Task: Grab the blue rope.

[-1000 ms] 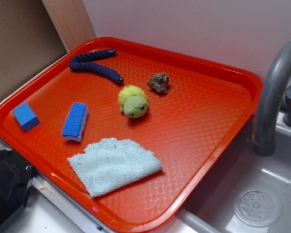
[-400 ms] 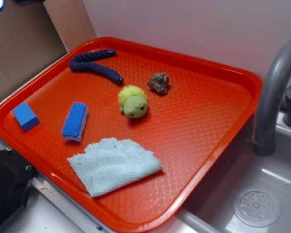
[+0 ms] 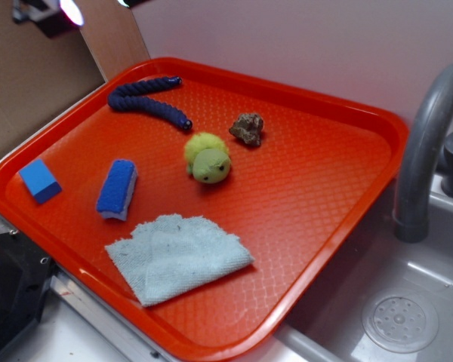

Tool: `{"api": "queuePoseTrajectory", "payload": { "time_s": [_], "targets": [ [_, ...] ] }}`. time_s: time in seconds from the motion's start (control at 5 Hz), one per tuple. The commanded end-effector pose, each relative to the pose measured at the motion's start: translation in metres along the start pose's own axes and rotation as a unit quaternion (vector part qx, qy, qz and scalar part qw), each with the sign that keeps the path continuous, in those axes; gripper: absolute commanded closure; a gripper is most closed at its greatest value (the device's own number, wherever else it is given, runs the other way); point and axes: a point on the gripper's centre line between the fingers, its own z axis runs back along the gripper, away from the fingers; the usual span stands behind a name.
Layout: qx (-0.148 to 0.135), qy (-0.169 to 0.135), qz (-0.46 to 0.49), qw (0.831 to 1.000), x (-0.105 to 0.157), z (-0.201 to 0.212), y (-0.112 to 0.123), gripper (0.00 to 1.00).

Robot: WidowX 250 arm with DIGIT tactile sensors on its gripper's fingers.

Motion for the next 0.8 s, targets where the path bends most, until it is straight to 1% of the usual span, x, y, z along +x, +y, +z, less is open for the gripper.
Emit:
{"api": "queuePoseTrajectory", "payload": {
  "time_s": [0.0,0.2,0.6],
  "targets": [
    [0.039,-0.031,0.082,0.995,0.023,-0.065,0.011,0.00],
    [0.039,-0.036,0.084,0.995,0.030,-0.089,0.008,0.00],
    [0.059,-0.041,0.087,0.994,0.051,-0.132,0.013,0.00]
  ]
}}
